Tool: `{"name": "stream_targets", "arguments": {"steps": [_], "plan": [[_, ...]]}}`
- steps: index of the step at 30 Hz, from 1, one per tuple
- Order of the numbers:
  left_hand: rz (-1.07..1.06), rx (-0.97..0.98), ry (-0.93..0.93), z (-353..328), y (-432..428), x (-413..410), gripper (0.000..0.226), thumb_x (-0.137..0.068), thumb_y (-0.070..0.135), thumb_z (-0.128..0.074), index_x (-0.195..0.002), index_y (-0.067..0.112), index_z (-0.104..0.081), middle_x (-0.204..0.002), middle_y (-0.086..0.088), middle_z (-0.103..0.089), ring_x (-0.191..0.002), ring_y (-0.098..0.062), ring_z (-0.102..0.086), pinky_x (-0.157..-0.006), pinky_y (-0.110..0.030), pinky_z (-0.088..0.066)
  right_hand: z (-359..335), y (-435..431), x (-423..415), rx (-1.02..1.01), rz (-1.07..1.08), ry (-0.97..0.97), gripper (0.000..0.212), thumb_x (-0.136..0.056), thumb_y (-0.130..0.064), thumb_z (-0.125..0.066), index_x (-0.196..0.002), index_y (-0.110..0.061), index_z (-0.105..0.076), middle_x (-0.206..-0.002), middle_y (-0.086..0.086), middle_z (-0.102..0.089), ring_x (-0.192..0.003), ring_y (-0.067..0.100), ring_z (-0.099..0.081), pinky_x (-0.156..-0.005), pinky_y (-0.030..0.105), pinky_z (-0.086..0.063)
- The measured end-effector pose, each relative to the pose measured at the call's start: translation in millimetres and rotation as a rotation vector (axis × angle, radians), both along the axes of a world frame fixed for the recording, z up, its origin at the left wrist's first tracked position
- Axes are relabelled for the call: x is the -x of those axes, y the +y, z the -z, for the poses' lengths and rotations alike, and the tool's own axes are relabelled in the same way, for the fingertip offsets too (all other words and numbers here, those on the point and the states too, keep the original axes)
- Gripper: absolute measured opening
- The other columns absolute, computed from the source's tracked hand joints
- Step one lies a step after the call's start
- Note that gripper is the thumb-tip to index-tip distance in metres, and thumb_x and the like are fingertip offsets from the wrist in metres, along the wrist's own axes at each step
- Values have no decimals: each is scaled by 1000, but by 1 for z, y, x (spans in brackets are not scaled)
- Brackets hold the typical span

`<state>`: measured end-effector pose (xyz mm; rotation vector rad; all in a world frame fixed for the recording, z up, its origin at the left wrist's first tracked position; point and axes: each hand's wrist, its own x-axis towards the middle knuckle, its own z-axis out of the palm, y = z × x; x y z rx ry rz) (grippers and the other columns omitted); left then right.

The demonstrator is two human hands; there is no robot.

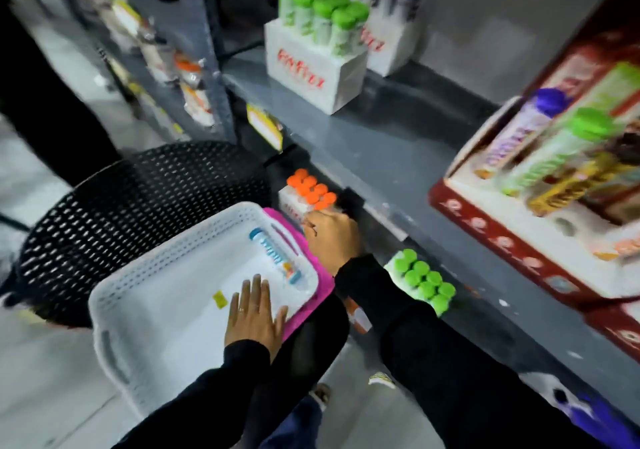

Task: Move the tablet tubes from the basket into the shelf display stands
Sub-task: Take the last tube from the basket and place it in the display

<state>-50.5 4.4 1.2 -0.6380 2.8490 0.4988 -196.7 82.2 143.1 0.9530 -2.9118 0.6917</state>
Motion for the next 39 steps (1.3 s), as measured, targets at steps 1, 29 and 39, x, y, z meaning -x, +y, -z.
{"name": "stream_targets", "arguments": {"steps": [1,29,39], "plan": [[-75,-30,-36,3,-4,-9,87,-91,56,4,-128,-4,-47,-138,-19,-45,-128,-34,-40,-109,-34,-3,16,-13,2,-94,-40,-90,20,-85,-5,-55,-89,-5,-74,-91,17,-75,-85,32,-70,-66,33,-54],[-154,-43,-112,6,-4,-20,99,-67,59,17,-146,8,-13,-155,-7,-11,-142,-21,-2,-116,-34,-1,-10,-11,0,-332,-89,-516,34,-91,-18,-48,-61,-4,-53,-64,14,-59,-88,33,-65,-74,33,-50],[160,12,349,-63,47,82,65,-92,43,-22,-127,-6,-46,-132,-25,-49,-123,-39,-44,-108,-41,-23,-147,99,-12,-332,28,-216,31,-77,-23,-70,-107,-16,-71,-106,9,-73,-102,28,-64,-78,28,-48]]}}
